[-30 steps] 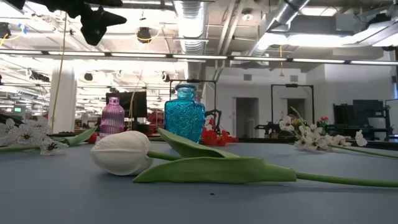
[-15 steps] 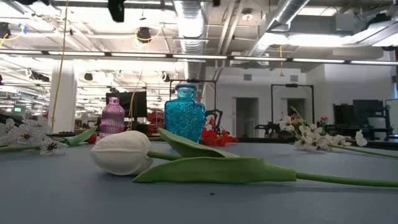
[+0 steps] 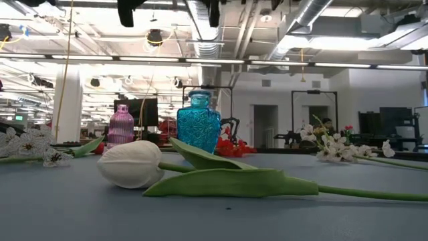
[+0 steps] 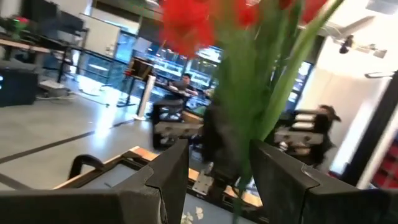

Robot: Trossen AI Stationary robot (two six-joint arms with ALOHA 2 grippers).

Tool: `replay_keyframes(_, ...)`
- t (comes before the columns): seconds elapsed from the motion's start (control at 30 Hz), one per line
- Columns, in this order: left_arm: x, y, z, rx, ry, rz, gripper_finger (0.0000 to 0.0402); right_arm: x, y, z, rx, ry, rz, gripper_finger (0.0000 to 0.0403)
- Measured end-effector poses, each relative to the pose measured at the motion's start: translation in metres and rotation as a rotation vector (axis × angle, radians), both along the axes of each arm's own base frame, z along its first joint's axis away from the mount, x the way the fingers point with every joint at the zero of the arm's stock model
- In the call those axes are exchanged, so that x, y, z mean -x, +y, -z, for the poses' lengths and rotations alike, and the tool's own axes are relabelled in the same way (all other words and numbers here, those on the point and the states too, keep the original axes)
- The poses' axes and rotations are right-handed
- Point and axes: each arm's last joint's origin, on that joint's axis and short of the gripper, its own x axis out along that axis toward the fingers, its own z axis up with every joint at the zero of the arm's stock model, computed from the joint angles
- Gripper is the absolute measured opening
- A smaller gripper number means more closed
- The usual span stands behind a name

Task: Sort flowers into vase by color
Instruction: Put the bottom red flowers into the purple vase

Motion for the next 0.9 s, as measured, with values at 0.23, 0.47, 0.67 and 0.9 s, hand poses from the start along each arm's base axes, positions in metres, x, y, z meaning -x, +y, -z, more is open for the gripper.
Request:
replay_keyframes(0.23, -0.001, -0.002, 0.002, -0.029, 0.021, 0.053, 0.0158, -0.005, 0.001, 0.004, 0.001, -0.023, -0.004, 0.003)
replay_keyframes(0.47, -0.001, -0.001, 0.002, 0.013, 0.015, 0.023, 0.0158, -0.005, 0.001, 0.005, 0.01, -0.015, -0.003, 0.003)
replay_keyframes(0.67, -0.003, -0.002, 0.003, 0.028, 0.012, 0.073, 0.0158, -0.005, 0.0, 0.008, 0.015, 0.02, -0.003, 0.0031)
replay_keyframes(0.9, -0.017, -0.001, 0.01, 0.051, 0.021, 0.078, 0.0158, -0.005, 0.0, 0.011, 0.017, 0.047, -0.003, 0.003)
